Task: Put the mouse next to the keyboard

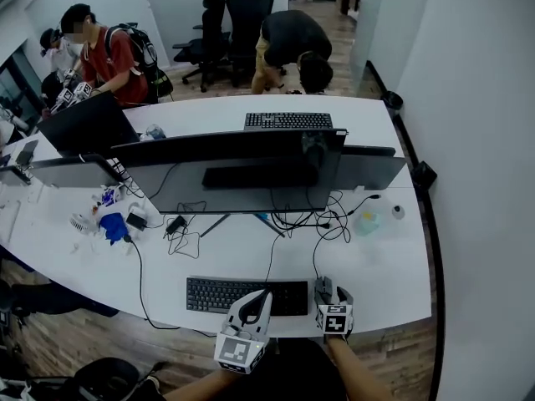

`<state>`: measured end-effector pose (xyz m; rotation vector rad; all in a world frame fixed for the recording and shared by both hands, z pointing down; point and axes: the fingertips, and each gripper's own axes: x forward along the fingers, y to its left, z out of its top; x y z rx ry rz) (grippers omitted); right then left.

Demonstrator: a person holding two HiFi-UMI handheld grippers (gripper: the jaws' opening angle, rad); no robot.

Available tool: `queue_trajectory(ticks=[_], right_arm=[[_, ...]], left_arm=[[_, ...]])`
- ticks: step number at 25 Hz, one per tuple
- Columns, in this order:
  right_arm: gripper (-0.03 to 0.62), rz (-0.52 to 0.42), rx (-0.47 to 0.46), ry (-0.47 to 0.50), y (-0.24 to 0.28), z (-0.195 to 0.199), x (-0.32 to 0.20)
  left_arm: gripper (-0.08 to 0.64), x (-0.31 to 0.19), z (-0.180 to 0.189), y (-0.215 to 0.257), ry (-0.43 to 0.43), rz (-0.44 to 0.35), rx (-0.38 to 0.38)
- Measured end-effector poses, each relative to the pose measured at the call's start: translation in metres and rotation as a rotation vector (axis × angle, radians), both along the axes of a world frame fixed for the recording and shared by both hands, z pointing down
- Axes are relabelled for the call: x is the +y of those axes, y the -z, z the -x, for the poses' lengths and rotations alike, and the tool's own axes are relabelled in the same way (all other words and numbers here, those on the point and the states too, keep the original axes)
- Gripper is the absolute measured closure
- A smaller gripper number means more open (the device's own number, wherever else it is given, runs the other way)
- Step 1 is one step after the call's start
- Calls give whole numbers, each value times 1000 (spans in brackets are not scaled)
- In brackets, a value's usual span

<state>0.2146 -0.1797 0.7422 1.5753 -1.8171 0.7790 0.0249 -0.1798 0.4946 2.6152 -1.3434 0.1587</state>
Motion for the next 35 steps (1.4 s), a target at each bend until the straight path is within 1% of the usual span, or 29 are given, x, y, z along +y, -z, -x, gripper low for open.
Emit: queue_trajectory(ticks=[4, 8, 11, 15, 19, 22, 24, 27, 29, 32, 35], right_arm=[[307, -125, -33, -8, 55, 17, 4], [322, -243, -89, 8, 113, 53, 23], [381, -320, -121, 32, 154, 89, 46], [520, -448, -143, 37, 205, 131, 88], [563, -546, -192, 41, 244, 158, 131], [574, -604, -225, 75, 269, 176, 157], [574, -643, -224, 110, 287, 186, 172], [574, -698, -214, 161, 309, 192, 202], [574, -732, -210, 195, 321, 193, 225], [574, -758, -210, 240, 330, 187, 266], [574, -763, -232, 259, 331, 173, 309]], left_arm=[[555, 19, 21, 12, 9, -34, 13], [555, 51, 47, 19, 11, -65, 25], [555, 79, 64, 28, 0, -74, 48], [555, 119, 81, 28, -29, -65, 88], [555, 152, 87, 30, -56, -66, 130], [555, 176, 93, 35, -39, -76, 145], [555, 191, 94, 39, -15, -81, 153], [555, 222, 89, 49, 10, -114, 157], [555, 245, 86, 53, 36, -120, 149], [555, 283, 81, 50, 89, -91, 95], [555, 321, 61, 47, 104, -90, 85]])
